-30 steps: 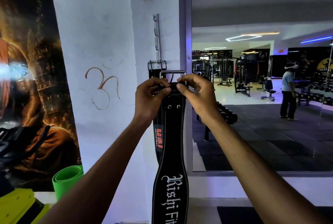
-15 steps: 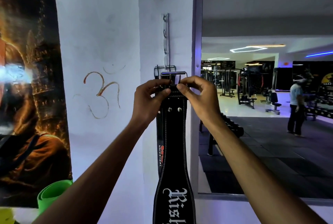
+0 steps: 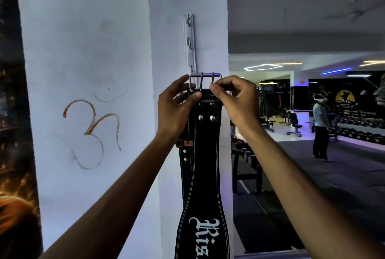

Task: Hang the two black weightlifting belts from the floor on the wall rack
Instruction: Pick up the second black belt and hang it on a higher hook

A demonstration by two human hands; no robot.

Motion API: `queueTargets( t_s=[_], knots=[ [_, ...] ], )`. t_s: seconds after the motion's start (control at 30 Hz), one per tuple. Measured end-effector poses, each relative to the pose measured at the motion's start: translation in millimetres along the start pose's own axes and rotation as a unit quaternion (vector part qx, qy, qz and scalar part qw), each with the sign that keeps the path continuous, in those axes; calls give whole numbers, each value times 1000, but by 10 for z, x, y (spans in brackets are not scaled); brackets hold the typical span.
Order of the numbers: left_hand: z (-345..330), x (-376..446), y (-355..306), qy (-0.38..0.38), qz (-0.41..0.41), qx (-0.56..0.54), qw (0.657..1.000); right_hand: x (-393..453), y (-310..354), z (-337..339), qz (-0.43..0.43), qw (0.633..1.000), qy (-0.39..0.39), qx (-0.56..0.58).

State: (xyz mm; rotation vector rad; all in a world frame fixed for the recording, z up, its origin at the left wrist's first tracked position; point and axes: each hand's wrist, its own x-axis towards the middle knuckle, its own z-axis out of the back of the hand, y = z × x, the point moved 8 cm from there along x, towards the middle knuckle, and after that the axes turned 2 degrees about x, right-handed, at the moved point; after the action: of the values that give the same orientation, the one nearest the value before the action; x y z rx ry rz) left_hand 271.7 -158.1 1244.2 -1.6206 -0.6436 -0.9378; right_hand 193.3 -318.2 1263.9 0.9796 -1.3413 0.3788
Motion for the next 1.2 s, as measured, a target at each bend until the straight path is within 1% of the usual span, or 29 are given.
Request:
queueTargets(
  t_s=[0.2,0.3,0.4,0.73,0.87,1.0,1.13,1.2],
  knots=[
    [-49,486,22,-5,-38,1,999,467,-176,-136,16,999,-23,38],
    [-73,741,13,-11,-57,10,998,708,-203,-208,34,998,-22,45],
    [-93,965,46,-21,-74,21,997,923,-289,-288,34,998,-16,52],
    [-130,1614,220,-52,-57,66,995,1516,-669,-576,-15,995,-24,101],
    [-117,1786,230,-63,-58,75,993,1683,-695,-648,-9,995,-31,94],
    [-57,1909,380,-71,-43,92,992,1784,-826,-789,-34,996,-21,82],
    [-25,1958,503,-56,-20,77,995,1796,-882,-848,-43,996,-36,70],
    [-28,1955,554,-34,-8,64,997,1752,-912,-853,-45,996,-45,63]
  ],
)
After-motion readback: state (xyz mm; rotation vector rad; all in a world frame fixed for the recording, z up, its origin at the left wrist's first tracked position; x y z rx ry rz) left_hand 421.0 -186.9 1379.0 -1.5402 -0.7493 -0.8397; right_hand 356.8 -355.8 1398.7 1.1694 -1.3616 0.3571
